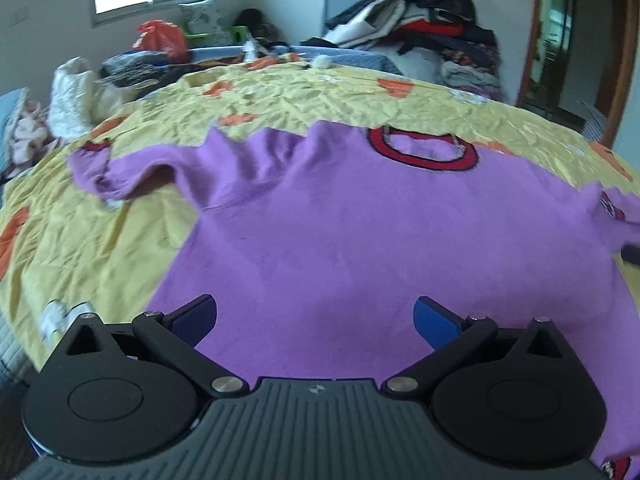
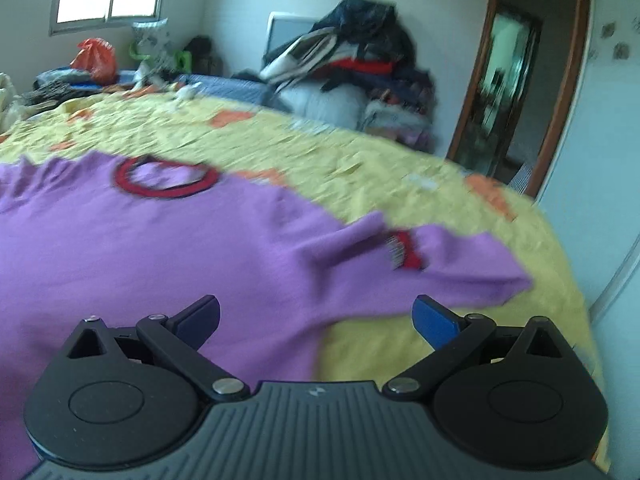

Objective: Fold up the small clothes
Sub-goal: 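Grasp the red-striped sleeve cuff with the right tool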

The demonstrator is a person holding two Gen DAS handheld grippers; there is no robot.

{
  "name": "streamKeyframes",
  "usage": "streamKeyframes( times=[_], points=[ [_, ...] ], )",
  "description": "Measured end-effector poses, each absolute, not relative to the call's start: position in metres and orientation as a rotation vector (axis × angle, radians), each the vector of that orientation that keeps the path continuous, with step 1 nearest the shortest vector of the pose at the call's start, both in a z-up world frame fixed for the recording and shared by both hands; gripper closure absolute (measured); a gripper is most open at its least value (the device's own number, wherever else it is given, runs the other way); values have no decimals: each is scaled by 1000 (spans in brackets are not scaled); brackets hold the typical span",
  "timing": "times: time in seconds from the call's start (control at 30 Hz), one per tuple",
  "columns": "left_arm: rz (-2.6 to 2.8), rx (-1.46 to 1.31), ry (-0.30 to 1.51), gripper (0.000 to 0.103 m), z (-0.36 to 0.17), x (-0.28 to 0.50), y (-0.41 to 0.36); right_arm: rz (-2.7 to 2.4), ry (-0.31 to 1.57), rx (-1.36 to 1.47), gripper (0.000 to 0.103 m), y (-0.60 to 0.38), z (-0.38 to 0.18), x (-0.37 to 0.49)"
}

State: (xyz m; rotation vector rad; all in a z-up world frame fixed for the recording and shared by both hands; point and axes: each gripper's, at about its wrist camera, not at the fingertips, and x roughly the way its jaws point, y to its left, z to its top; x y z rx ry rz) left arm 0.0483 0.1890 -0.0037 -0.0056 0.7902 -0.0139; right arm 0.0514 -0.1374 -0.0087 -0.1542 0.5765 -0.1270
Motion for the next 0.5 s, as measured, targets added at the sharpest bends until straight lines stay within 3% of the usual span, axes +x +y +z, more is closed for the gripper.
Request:
streamKeyframes(
  times=[0.1, 0.27, 0.5],
  points=[
    [-46, 7, 794, 0, -11, 51, 181, -169, 488, -170, 0, -179, -21, 59],
    [-30, 69, 783, 0, -18, 57, 166, -158, 610, -74, 0, -245, -38, 98],
    [-133, 36, 805, 0, -15, 72, 149, -87, 540, -223, 0, -246, -48, 119]
  ],
)
